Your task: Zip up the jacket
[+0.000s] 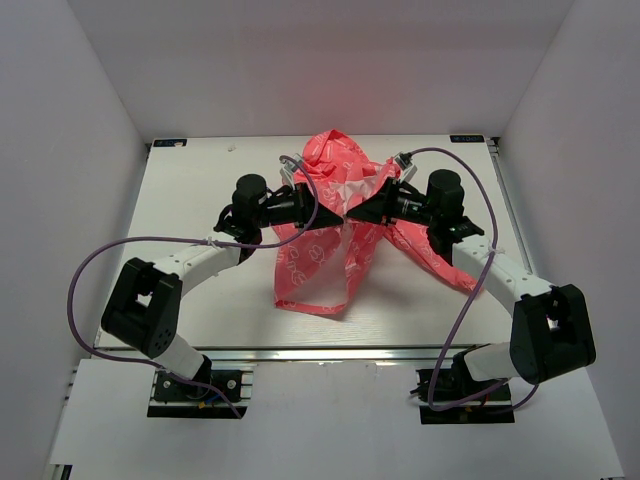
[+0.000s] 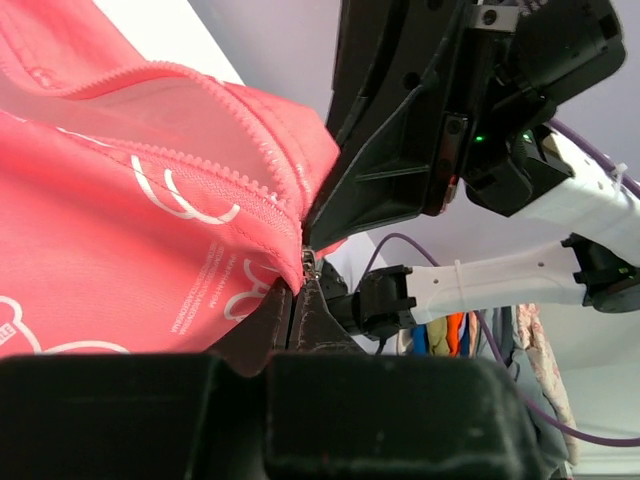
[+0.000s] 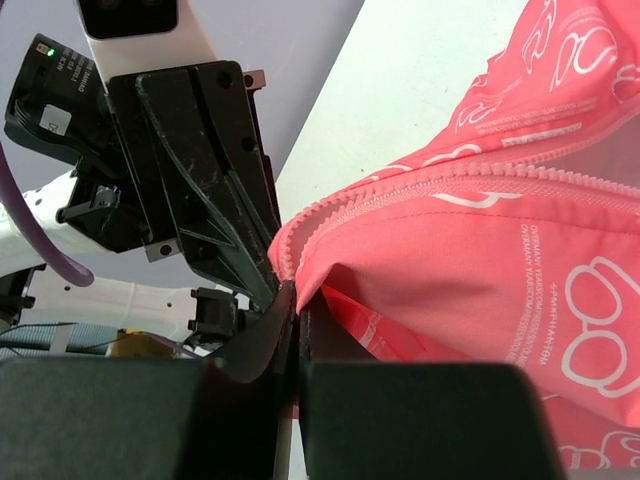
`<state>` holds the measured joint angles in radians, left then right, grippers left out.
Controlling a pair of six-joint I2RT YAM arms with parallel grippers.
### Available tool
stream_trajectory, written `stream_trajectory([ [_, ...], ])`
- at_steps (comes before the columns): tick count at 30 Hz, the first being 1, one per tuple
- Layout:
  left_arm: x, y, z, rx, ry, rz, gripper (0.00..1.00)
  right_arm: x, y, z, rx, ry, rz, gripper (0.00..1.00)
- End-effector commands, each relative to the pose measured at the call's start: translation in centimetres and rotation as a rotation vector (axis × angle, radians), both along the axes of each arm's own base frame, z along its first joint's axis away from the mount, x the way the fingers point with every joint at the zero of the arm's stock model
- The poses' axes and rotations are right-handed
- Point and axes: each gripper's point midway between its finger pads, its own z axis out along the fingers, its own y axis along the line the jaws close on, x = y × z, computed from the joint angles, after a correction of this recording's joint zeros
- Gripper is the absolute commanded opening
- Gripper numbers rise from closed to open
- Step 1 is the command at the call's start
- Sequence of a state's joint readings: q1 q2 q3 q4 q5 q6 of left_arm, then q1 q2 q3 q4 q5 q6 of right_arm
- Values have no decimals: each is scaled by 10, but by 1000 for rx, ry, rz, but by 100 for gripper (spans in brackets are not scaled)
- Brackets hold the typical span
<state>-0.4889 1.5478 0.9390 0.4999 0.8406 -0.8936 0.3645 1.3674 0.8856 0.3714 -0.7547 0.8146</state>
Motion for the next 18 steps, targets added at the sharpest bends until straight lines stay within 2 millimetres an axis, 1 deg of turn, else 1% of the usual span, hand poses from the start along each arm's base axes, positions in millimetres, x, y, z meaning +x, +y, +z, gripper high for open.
stream_trajectory([
  [1,-1,4,4,17,-34,23,0,5,3,26,44,-93,-14,0],
  [4,-3,6,-9,76,-14,22,0,14,5,40,63,-127,-30,0],
  [8,-13,4,-17,113,-3,-16,0,20,7,50,79,-150,-35,0],
  [9,-15,4,-20,126,1,-19,0,22,8,48,76,-146,-36,0],
  [11,-18,4,-17,119,-11,-28,0,22,8,46,71,-139,-32,0],
  [13,-17,5,-15,116,-15,-19,0,21,7,38,56,-115,-34,0],
  [14,-15,4,-12,107,-10,-12,0,18,6,35,42,-116,-26,14],
  [16,-12,2,-8,90,-9,-9,0,14,5,28,17,-111,-17,35],
  [18,-8,-1,-6,70,-1,-1,0,9,0,18,-33,-94,-15,63],
])
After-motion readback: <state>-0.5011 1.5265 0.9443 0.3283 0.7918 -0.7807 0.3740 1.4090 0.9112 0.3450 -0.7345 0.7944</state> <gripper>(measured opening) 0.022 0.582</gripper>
